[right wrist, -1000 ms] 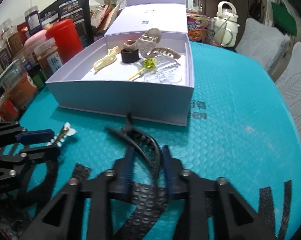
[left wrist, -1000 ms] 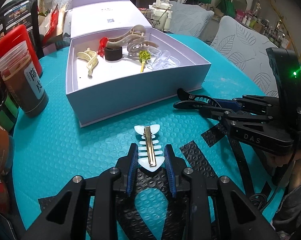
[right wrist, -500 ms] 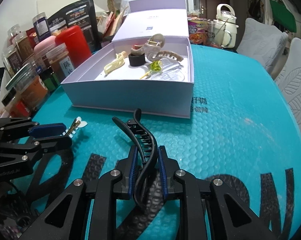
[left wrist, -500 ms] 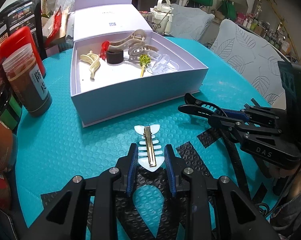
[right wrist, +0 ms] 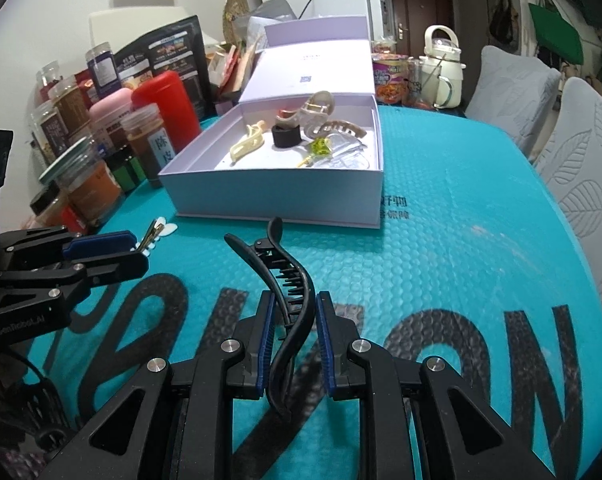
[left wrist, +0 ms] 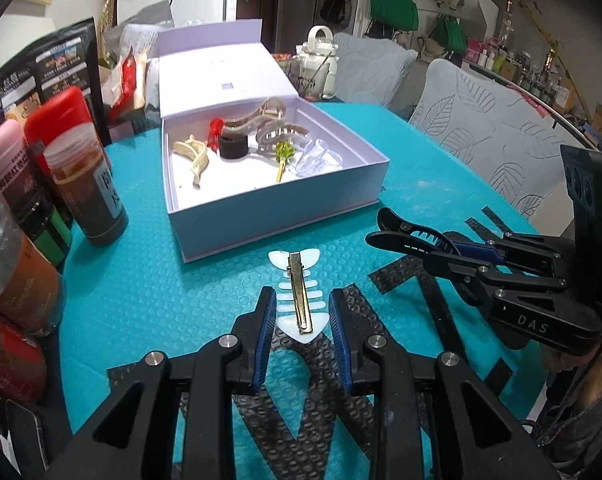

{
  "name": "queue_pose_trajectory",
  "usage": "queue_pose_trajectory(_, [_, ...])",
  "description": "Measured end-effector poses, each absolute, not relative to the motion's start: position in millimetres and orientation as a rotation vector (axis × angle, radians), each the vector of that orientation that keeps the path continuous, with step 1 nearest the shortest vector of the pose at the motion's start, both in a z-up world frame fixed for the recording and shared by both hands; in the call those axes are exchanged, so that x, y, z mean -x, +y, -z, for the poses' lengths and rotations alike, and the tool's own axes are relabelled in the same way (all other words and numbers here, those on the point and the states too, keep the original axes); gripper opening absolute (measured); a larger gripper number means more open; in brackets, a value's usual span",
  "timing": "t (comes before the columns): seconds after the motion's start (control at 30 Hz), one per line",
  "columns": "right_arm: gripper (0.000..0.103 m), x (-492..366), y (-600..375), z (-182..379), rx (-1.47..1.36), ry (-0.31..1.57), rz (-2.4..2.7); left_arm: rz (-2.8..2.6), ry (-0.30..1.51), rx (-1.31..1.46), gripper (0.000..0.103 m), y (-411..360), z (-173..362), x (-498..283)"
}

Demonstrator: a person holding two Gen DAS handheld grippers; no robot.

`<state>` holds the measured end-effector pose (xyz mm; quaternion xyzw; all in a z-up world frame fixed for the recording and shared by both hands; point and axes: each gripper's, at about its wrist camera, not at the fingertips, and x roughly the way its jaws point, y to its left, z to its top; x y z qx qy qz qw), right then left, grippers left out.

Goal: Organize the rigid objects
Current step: 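Lift and carry the fishbone clip and black claw clip into the box with both tools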

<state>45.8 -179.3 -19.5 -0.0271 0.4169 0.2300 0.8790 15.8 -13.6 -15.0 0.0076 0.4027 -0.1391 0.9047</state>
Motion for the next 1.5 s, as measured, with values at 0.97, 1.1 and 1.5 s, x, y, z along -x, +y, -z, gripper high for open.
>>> queue_pose_trajectory(0.97, [0.020, -27.9, -169.7, -58.0, 0.081, 0.688, -0.567, 0.281, 0.612, -0.028, 0.027, -10.8, -68.0, -17.0])
queue_pose_trajectory(1.1, [0.020, -37.1, -165.2, -65.0, 0.088, 0.679, -0.580, 0.277, 0.603, -0.032, 0.027, -10.2, -74.4, -25.8])
queue_pose_trajectory(1.5, [0.020, -69.2, -157.9, -82.6, 0.088, 0.666, -0.590, 0.269, 0.577, -0.050, 0.027, -12.8, -91.7, -56.5])
